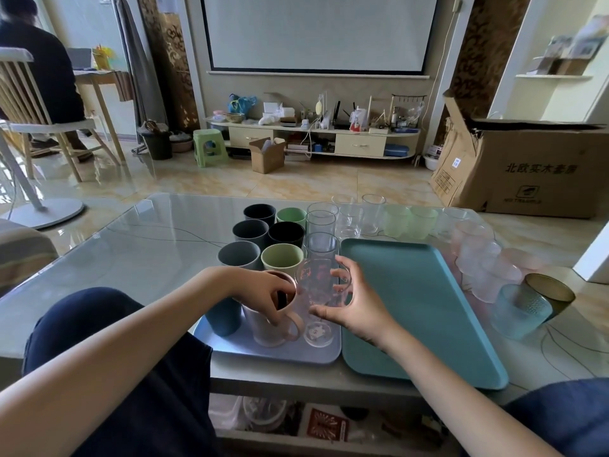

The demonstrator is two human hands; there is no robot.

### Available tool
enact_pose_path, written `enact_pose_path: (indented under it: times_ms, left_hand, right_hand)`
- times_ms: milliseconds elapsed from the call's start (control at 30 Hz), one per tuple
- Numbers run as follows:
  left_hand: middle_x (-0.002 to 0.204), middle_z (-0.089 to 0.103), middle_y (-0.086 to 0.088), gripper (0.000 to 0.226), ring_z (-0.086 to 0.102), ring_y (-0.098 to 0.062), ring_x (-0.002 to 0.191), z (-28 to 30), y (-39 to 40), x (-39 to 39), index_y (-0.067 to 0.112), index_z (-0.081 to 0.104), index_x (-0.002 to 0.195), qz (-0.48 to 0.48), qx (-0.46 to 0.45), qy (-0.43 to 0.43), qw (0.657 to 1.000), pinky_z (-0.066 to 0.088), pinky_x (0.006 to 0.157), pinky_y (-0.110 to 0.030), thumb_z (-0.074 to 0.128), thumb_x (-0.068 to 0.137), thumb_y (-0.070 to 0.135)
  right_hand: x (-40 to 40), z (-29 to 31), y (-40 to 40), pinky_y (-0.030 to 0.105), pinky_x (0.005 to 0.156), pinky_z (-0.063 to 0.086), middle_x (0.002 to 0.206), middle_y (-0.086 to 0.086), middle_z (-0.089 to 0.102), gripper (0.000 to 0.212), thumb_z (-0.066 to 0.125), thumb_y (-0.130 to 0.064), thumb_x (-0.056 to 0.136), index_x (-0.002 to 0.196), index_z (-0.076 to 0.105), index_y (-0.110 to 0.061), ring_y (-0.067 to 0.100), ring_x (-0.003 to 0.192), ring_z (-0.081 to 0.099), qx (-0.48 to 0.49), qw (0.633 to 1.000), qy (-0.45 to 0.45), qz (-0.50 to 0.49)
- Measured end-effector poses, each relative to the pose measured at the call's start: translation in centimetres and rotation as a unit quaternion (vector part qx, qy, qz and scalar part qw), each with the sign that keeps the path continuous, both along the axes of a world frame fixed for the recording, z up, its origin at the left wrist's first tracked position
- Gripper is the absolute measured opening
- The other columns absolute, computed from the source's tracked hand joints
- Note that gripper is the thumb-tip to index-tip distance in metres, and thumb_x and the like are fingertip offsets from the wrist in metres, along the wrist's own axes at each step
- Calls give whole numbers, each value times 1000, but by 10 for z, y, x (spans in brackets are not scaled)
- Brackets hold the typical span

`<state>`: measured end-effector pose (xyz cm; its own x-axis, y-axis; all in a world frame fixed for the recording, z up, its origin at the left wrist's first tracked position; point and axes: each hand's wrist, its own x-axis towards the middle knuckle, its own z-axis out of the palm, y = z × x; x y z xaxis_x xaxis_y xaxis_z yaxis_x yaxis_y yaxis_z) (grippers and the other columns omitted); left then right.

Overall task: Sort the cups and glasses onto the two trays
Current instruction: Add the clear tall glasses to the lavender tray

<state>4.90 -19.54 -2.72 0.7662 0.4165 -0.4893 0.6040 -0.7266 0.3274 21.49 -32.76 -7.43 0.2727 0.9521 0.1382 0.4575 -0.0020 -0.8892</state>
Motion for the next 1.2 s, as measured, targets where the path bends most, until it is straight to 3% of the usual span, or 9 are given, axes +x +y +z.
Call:
enact_pose_path:
  times_ms: [233, 400, 667, 733, 867, 933, 1000, 1133, 1200]
  left_hand:
    - [90, 46, 15, 43, 49, -16, 91, -1, 3, 2, 22, 53, 116, -13, -5, 9, 1000, 46, 81, -32, 69, 76, 25]
    - [86, 45, 20, 44, 47, -14, 88, 3, 0, 2, 21, 52, 121, -14, -18, 22, 1000, 43, 75, -26, 67, 79, 21]
    - [106, 58, -9, 40, 51, -16, 86, -1, 0, 1, 14, 55, 115, -13, -6, 8, 1000, 46, 77, -30, 69, 78, 21]
    - [108, 58, -8, 41, 53, -18, 90, -1, 0, 2, 15, 55, 116, -13, -8, 7, 1000, 47, 79, -31, 69, 78, 23]
    - [96, 57, 18, 35, 57, -4, 84, 8, 3, -1, 27, 55, 109, 5, -33, -6, 999, 48, 75, -18, 71, 78, 26]
    - [99, 68, 7, 30, 66, -9, 88, 18, 10, -7, 26, 58, 107, 61, -83, -44, 994, 54, 82, -25, 69, 80, 21]
    - [93, 72, -5, 18, 71, -13, 79, 28, 19, -16, 18, 61, 99, 128, -124, -96, 979, 55, 74, -26, 59, 85, 8]
    - [77, 65, -9, 12, 62, -17, 55, 31, 43, -41, 13, 60, 82, 235, 9, -198, 951, 53, 54, -26, 52, 84, 3]
    - [84, 61, -8, 7, 57, -16, 58, 24, 50, -56, 14, 57, 84, 241, 102, -165, 951, 48, 51, -23, 56, 82, 7]
  right_hand:
    - [-4, -1, -2, 24, 92, 43, 128, -9, 45, 96, 85, -34, 62, 137, 26, -34, 11, 117, 49, 15, 1000, 8, -12]
    - [-6, -2, -3, 10, 81, 43, 127, -10, 44, 95, 84, -31, 63, 138, 26, -34, 9, 116, 49, 23, 999, 21, -14]
    - [-7, -4, -2, 6, 76, 42, 128, -10, 45, 95, 84, -29, 64, 139, 26, -33, 7, 116, 49, 30, 999, 26, -18]
    - [-8, -4, -2, 7, 78, 41, 128, -10, 44, 95, 84, -30, 64, 139, 25, -34, 8, 118, 48, 31, 999, 31, -18]
    - [-7, -4, -4, 14, 87, 41, 132, -9, 41, 99, 83, -31, 65, 142, 21, -33, 9, 121, 45, 22, 998, 53, -1]
    - [-5, -4, -6, 21, 94, 41, 137, -6, 39, 103, 82, -33, 63, 144, 17, -31, 9, 124, 43, 14, 997, 74, 12]
    - [-2, -4, -7, 27, 99, 40, 142, -4, 35, 108, 81, -38, 61, 145, 13, -31, 11, 128, 40, 3, 996, 87, 20]
    - [3, -6, -8, 36, 107, 40, 149, 0, 30, 120, 80, -56, 47, 144, 11, -37, 16, 131, 39, -13, 994, 101, 35]
    - [6, -8, -6, 40, 107, 40, 149, 1, 29, 122, 80, -57, 46, 144, 10, -37, 18, 131, 40, -22, 995, 91, 38]
